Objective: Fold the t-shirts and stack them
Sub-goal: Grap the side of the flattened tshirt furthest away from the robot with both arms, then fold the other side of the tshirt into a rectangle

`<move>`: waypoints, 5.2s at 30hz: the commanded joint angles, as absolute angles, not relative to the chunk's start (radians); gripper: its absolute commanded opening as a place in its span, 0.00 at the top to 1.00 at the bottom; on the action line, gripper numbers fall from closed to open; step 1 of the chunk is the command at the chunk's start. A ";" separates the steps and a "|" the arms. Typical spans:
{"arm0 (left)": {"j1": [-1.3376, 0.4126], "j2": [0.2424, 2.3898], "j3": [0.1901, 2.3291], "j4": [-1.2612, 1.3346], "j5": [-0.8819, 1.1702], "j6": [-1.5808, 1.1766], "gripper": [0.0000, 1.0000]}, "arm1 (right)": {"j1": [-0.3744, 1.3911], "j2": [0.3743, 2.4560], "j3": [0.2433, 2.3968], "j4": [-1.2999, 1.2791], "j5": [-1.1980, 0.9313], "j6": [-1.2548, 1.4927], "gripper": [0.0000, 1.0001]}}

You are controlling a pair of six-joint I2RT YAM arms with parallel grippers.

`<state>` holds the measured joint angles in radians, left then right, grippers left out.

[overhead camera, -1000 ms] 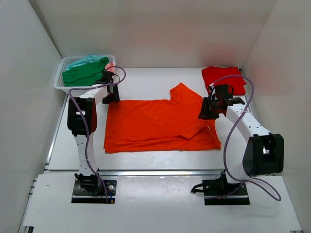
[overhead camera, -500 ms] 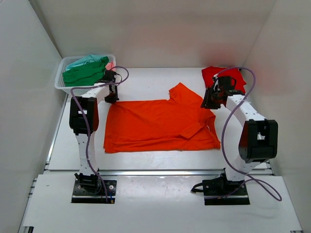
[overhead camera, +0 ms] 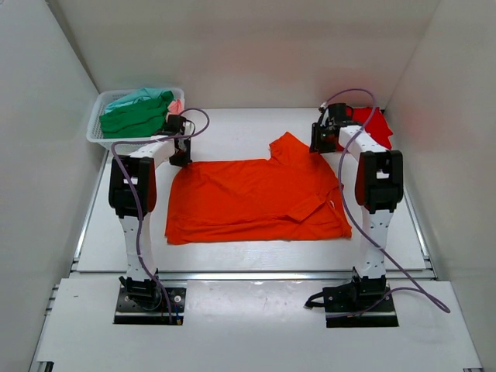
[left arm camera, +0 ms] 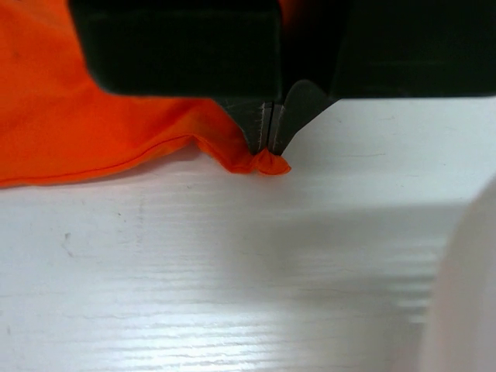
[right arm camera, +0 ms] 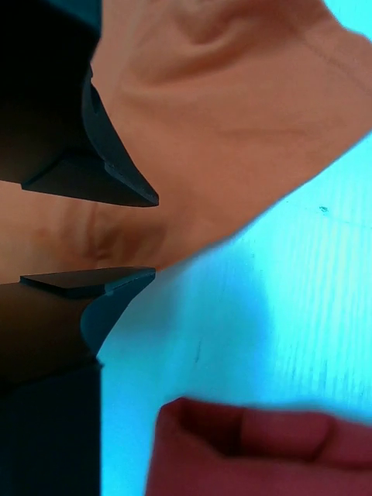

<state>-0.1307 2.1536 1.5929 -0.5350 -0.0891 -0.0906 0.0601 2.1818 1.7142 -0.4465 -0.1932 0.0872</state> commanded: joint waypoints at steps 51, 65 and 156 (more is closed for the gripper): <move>-0.118 2.065 1.578 -0.551 -0.035 -0.087 0.98 | 0.092 2.560 2.336 -0.815 -0.216 -0.147 0.58; -0.117 2.066 1.569 -0.538 -0.031 -0.094 0.97 | 0.156 2.615 2.379 -0.810 -0.226 -0.160 0.60; -0.038 1.937 1.559 -0.476 0.123 -0.170 1.00 | 0.038 2.068 1.913 -0.687 -0.232 -0.060 1.00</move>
